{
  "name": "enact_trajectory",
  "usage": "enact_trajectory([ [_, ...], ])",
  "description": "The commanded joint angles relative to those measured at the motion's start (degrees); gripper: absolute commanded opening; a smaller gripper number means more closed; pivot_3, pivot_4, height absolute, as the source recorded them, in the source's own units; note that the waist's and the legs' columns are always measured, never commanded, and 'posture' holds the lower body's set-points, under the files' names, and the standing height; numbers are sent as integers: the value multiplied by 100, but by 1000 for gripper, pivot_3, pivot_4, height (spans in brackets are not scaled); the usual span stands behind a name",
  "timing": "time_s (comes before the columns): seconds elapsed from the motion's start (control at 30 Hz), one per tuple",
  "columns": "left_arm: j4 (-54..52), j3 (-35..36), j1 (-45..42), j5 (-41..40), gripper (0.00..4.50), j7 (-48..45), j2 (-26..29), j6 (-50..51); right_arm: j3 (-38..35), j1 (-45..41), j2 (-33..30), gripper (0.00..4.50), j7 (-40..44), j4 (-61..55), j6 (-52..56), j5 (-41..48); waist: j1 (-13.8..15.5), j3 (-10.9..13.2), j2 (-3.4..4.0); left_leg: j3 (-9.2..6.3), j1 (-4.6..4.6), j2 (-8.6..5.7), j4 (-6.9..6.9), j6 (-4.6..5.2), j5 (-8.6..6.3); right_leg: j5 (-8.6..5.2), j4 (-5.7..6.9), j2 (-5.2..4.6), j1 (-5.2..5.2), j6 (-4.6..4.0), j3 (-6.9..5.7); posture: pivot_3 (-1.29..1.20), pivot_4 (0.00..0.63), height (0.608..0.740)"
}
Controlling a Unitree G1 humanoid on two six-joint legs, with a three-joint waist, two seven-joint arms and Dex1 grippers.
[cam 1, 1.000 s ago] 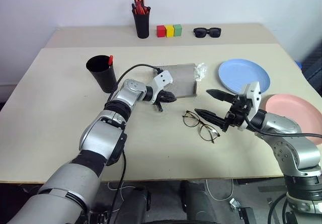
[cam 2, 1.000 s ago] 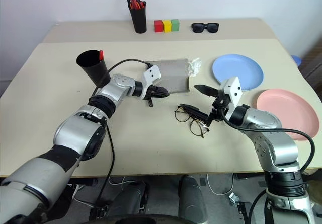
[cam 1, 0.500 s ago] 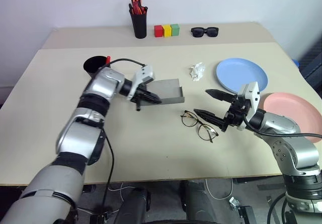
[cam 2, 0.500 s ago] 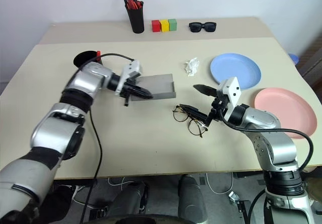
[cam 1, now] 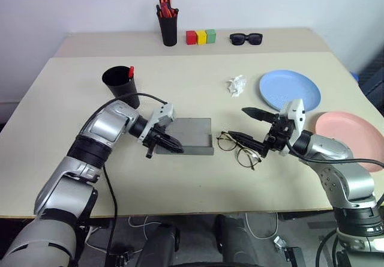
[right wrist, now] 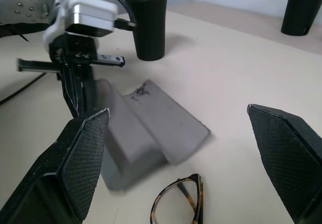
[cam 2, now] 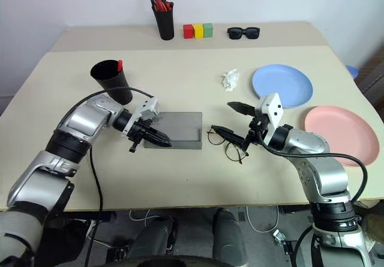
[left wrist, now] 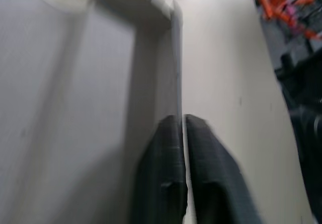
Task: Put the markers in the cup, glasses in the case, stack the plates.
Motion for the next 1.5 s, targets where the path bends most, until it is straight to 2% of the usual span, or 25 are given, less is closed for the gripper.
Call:
enact_trajectory([
  [0.03,-232,423,-39,-318,2308,175,-9,226,24,-81,-81,4500,4,-214,-50,-74,-7,0,0,1,0,0,-1,0,0,0,0,0,-1,0,0,0,150,740],
  [0.17,-701,734,44,-700,4337,129,255,625,192,-43,-218,4500,-150,-294,143,-349,-4,0,0,1,-2,1,-1,0,0,0,1,0,-3,0,0,0,150,740],
  [0.2,-852,792,108,-736,4425,170,324,591,225,-49,-248,4500,-233,-313,197,-430,-4,0,1,1,-2,1,-1,0,0,0,1,0,-4,0,0,0,150,740],
  [0.33,-1540,1402,368,-1370,4425,211,620,987,361,-60,-563,4500,-662,-596,683,-899,15,0,2,1,-3,1,-1,-1,0,0,1,-1,-5,0,1,0,150,740],
  [0.47,-2132,2052,973,-1772,4425,448,899,879,557,-244,-1028,4500,-800,-1066,1373,-1122,4,1,3,2,-4,4,-3,-1,0,0,1,-4,-8,-1,2,0,150,740],
  [0.57,-2477,2395,1418,-2004,4425,625,1059,917,557,-428,-1132,4500,-847,-1377,1972,-905,13,0,2,5,-3,11,-6,-1,0,-1,-1,-3,-8,-2,1,0,150,740],
  [0.8,-3217,3042,2303,-2369,4425,779,1308,315,849,-634,-1296,4500,-902,-1686,3134,-762,57,0,1,6,-9,25,-4,-1,0,-1,-10,-3,-7,-3,1,0,150,740],
  [0.9,-3445,3223,2532,-2589,4500,848,1452,357,980,-609,-1335,3637,-928,-1633,3404,-814,50,0,1,8,-8,25,-3,-1,0,-1,-13,-3,-5,-3,1,0,150,740],
  [1.0,-3579,3330,2736,-2705,4500,913,1558,311,1058,-603,-1300,2211,-977,-1576,3525,-842,36,0,1,11,-6,27,-6,0,-1,-1,-14,-3,-5,-4,0,0,150,740],
  [1.5,-3888,3306,3157,-3067,4500,1142,1730,374,1241,-781,-1109,2211,-1147,-1063,3766,-900,28,0,1,15,-5,28,-8,0,-1,-2,-16,-1,-5,-5,0,0,150,740],
])
